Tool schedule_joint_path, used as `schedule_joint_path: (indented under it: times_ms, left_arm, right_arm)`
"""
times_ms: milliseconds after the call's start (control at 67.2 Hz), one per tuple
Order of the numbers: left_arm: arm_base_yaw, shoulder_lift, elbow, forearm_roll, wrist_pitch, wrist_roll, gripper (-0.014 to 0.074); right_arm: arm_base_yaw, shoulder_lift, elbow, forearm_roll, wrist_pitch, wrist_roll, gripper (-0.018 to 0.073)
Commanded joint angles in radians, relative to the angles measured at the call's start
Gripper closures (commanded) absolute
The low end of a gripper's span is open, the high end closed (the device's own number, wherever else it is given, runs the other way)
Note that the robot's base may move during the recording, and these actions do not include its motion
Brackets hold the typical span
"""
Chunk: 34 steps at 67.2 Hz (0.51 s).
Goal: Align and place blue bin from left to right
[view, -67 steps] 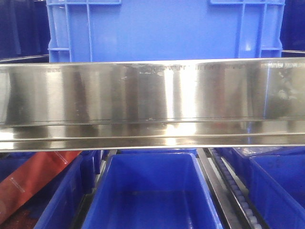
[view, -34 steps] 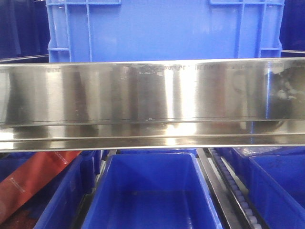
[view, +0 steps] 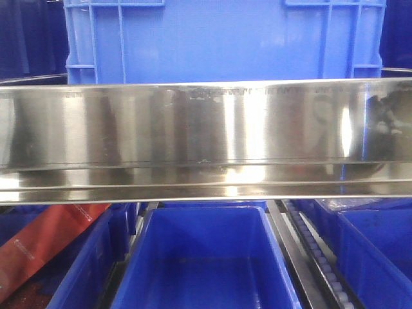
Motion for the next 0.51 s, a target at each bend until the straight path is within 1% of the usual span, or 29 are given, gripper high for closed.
schedule_joint_path:
  times_ms: [0,134,328,491]
  left_arm:
    - [-0.003,-0.005,0.001,0.005,-0.021,0.007,0.0707]
    - [-0.003,-0.005,0.001,0.005,-0.021,0.007,0.0707]
    - [-0.003,-0.005,0.001,0.005,-0.021,0.007,0.0707]
    - [-0.003,-0.005,0.001,0.005,-0.021,0.007,0.0707]
  right_arm:
    - [-0.005,-0.005,0.000,0.006,-0.028,0.002,0.0644]
    - [0.000,-0.005,0.000,0.006,-0.032,0.002,0.0644]
    - [0.042,-0.005,0.000,0.006,-0.030,0.002,0.0644]
    - [0.047,-0.005,0.000,0.006,-0.030,0.002,0.0644]
